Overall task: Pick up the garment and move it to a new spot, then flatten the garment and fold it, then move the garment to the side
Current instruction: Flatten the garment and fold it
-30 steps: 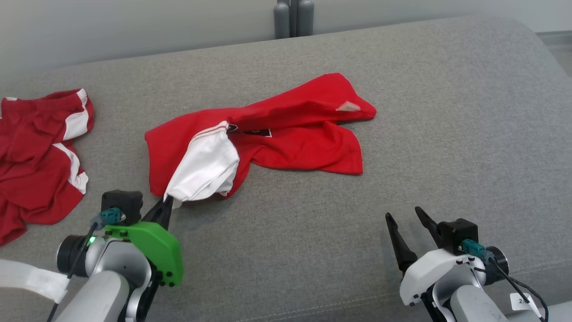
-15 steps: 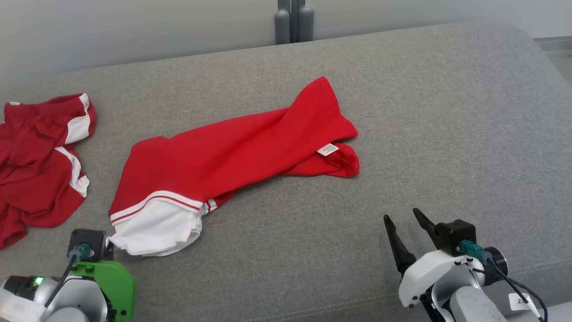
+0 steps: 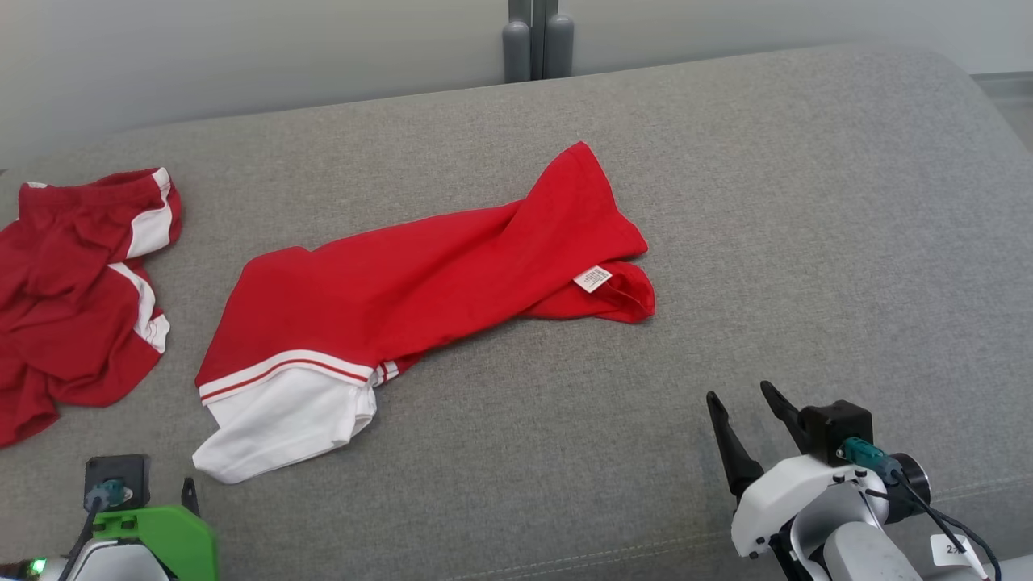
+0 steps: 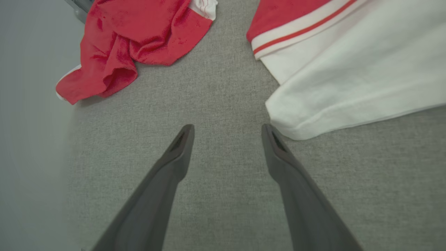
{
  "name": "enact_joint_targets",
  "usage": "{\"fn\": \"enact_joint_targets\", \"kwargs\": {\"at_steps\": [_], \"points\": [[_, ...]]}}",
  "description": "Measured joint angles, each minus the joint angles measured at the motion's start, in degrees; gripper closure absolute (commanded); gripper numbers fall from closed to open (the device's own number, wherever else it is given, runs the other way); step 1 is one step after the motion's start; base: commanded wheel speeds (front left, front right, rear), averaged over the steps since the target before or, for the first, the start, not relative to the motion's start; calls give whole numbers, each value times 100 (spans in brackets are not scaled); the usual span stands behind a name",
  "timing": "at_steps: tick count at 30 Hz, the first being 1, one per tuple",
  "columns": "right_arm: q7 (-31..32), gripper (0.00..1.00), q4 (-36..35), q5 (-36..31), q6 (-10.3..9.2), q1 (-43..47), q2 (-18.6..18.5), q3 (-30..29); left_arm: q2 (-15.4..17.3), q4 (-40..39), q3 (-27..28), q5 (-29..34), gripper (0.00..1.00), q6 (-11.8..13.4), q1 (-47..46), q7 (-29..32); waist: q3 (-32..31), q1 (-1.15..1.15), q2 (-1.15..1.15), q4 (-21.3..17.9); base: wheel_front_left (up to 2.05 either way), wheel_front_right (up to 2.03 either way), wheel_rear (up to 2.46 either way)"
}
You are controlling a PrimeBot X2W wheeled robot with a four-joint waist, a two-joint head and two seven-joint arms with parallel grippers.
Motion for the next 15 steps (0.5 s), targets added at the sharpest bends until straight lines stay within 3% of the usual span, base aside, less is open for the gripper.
{"fn": "enact_joint_targets", "kwargs": {"at_steps": [4,8,11,12,15], "points": [[15,0,-19,-7,1,5,1,-59,-53,-65,237,-280,0,185,283,-37,-44,0,0,56,0,0,0],[13,0,-43,5,1,16,3,-264,-267,-366,667,-623,0,294,522,-579,-88,0,0,118,0,0,0],[14,0,-38,53,0,16,0,-567,-724,-756,1094,-998,0,182,720,-1497,-133,0,0,188,0,0,0],[14,0,-38,53,0,16,0,-567,-724,-756,1094,-998,0,182,720,-1497,-133,0,0,188,0,0,0],[44,0,-33,38,1,-24,2,-724,-1156,-996,1474,-1350,0,-58,797,-2230,-171,0,0,256,0,0,0]]}}
